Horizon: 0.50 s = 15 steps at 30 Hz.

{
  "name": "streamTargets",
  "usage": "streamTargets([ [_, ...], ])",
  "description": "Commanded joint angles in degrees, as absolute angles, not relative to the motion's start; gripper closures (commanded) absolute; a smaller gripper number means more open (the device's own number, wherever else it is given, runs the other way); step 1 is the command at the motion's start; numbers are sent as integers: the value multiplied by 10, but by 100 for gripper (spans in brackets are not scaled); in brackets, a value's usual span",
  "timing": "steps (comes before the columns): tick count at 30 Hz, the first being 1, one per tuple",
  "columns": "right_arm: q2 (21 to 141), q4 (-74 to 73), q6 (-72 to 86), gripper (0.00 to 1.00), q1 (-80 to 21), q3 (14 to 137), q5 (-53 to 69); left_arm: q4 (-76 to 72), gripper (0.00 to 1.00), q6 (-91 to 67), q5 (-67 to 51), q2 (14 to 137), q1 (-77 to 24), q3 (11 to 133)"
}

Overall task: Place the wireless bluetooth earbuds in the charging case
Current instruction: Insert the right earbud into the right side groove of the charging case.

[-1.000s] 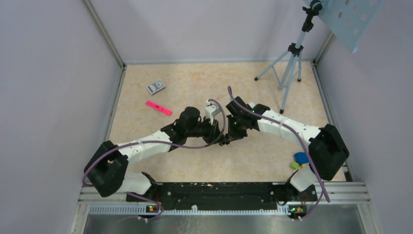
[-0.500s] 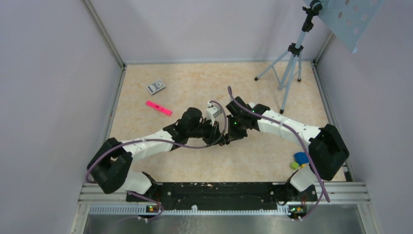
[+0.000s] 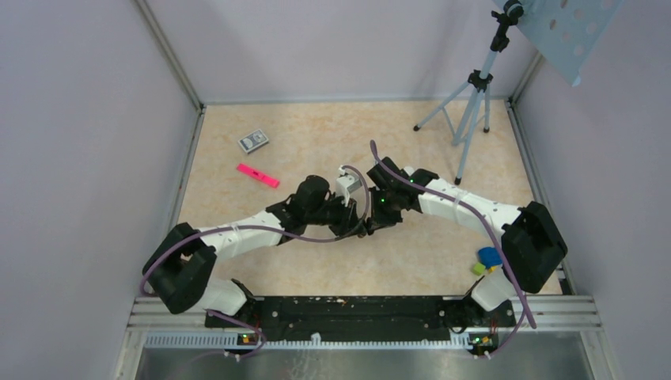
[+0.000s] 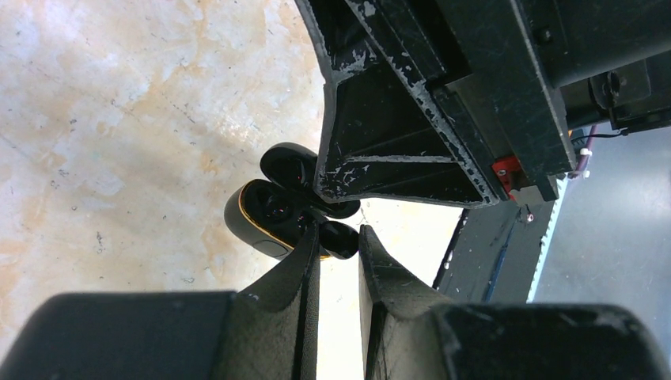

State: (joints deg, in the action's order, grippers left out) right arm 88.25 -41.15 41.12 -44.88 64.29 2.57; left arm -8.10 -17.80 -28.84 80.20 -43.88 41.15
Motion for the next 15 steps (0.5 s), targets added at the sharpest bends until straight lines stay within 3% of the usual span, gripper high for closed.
streamTargets([
  [1,858,-410,415,98,-457,658,20,-64,97,-159,-287,807,-444,438],
  [15,861,-415,412,98,-461,672,19,-31,97,-142,-271,829,-454,466],
])
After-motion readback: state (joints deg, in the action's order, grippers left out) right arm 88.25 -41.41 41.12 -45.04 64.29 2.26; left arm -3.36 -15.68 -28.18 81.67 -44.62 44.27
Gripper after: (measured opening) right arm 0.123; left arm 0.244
